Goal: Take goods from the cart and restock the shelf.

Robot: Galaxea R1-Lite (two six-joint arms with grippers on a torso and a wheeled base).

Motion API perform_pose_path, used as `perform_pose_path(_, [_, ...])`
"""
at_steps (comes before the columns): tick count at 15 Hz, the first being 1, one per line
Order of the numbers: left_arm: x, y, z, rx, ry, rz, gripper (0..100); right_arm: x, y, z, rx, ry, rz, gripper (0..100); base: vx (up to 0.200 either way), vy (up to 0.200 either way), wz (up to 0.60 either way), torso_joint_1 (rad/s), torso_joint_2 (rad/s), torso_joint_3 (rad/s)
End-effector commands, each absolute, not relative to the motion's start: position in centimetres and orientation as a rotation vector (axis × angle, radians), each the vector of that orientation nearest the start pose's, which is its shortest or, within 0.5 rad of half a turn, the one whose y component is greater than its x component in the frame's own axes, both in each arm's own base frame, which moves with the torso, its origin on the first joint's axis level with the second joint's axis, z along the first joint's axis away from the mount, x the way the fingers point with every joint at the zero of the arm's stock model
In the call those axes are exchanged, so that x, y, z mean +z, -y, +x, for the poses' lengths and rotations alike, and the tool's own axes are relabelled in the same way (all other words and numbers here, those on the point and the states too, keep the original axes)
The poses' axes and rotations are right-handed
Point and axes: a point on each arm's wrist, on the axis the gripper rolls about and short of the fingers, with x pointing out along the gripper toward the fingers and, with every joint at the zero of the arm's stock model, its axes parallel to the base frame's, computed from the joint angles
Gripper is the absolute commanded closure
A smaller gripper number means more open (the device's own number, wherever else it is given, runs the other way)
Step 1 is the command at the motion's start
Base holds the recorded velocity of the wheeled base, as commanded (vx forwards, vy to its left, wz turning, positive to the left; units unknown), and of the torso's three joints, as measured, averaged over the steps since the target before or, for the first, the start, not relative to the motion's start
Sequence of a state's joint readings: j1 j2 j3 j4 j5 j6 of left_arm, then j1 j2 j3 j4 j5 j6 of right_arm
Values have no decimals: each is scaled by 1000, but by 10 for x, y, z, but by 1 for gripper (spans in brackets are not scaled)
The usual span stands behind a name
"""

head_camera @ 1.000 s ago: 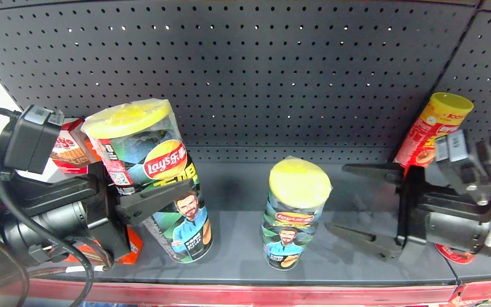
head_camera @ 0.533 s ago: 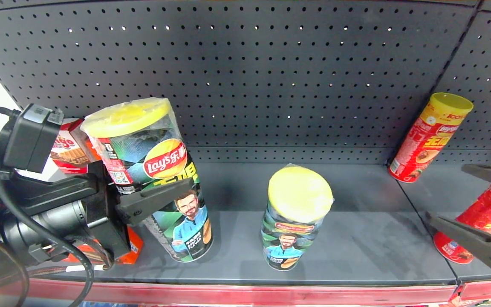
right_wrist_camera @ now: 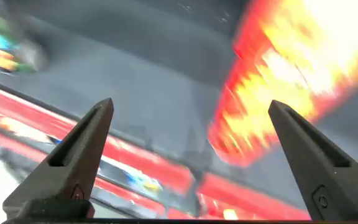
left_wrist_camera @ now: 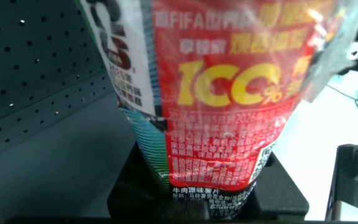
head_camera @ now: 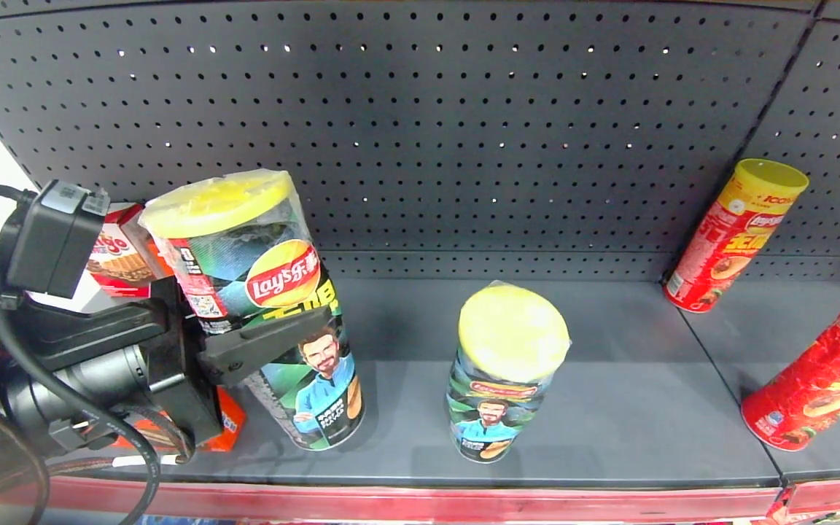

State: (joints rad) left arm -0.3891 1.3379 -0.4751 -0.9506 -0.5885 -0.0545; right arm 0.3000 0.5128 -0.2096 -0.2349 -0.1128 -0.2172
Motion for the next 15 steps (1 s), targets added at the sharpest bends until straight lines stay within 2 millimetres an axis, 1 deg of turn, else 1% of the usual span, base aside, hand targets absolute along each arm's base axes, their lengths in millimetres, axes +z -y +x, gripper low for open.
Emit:
perform_pose_path(1, [218,88,181,-983,67,-41,100,133,1,8,89,-33,-221,0,0,0,0,0,0,0])
perform_pose_path(2, [219,89,181,-986,75,-39,100,113,3,0,31,-63,-223,0,0,0,0,0,0,0])
perform_pose_path(3, [220,89,181,-988,78,-39,100,102,3,-5,-3,-63,-220,0,0,0,0,0,0,0])
perform_pose_path(4, [221,90,182,-990,80,-39,100,86,3,-12,-57,-63,-200,0,0,0,0,0,0,0])
perform_pose_path(7, [221,90,181,-994,80,-39,100,84,2,-18,-175,-50,-130,0,0,0,0,0,0,0])
perform_pose_path(8, [220,90,181,-994,78,-39,100,84,2,-17,-184,-38,-74,0,0,0,0,0,0,0])
perform_pose_path(9, [220,90,181,-994,77,-39,100,83,3,-17,-239,-36,-37,0,0,0,0,0,0,0])
perform_pose_path(10, [220,90,181,-993,78,-39,100,83,5,-18,-325,-36,-34,0,0,0,0,0,0,0])
perform_pose_path(11, [220,90,181,-993,77,-39,100,83,6,-18,-368,-37,-37,0,0,0,0,0,0,0])
perform_pose_path(12, [220,90,181,-993,77,-39,100,83,5,-18,-328,-31,-44,0,0,0,0,0,0,0])
perform_pose_path(13, [220,90,180,-994,78,-39,100,83,4,-20,-194,15,-61,0,0,0,0,0,0,0])
perform_pose_path(14, [220,90,181,-996,79,-38,100,82,3,-23,-135,54,-64,0,0,0,0,0,0,0])
perform_pose_path(15, [220,90,181,-997,79,-38,100,82,2,-23,-126,56,-55,0,0,0,0,0,0,0])
